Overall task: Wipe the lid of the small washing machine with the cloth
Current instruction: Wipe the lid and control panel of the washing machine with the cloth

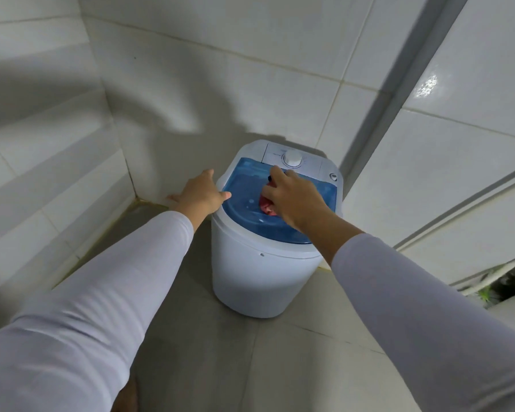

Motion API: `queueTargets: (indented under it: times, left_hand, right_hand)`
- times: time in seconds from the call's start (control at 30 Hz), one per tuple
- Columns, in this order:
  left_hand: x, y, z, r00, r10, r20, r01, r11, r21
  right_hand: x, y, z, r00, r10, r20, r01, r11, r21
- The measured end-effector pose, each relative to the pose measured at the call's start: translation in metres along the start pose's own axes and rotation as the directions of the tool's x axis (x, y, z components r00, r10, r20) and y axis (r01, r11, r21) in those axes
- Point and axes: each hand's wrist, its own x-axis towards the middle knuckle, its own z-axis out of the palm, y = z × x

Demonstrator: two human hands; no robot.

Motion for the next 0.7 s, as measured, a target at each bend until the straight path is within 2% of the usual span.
queueTargets:
  times: [0.07, 0.17, 0.33, 0.4, 0.6, 0.7]
  left_hand:
    - [0.002, -0.003, 0.001, 1.0, 0.003, 0.008, -0.002, 1.0, -0.024]
    - [0.008, -0.011, 0.004, 1.0, 0.004, 0.026, -0.002, 0.999, -0.055]
    - [0.006, -0.011, 0.007, 1.0, 0.012, 0.009, -0.011, 0.997, -0.071]
    - [0.004, -0.01, 0.007, 1.0, 0.014, 0.003, -0.013, 0.997, -0.072]
    - [0.005, -0.01, 0.008, 1.0, 0.025, 0.006, -0.024, 0.997, -0.08]
    - [0.005, -0.009, 0.008, 1.0, 0.026, 0.008, -0.026, 0.996, -0.088]
  right_hand:
    - [0.0, -0.004, 0.006, 0.998, -0.057, -0.012, 0.056, 0.998, -0.034]
    - [0.001, -0.001, 0.006, 0.998, -0.049, 0.037, 0.049, 0.999, 0.005]
    - [0.005, 0.015, -0.007, 0.948, -0.004, 0.319, -0.084, 0.962, 0.261]
    - [0.008, 0.015, -0.01, 0.918, -0.022, 0.396, -0.09, 0.96, 0.264]
    - [0.022, -0.002, -0.018, 0.939, -0.032, 0.341, -0.025, 0.986, 0.163]
    - [0.027, -0.01, -0.013, 0.958, 0.042, 0.282, -0.096, 0.979, 0.179]
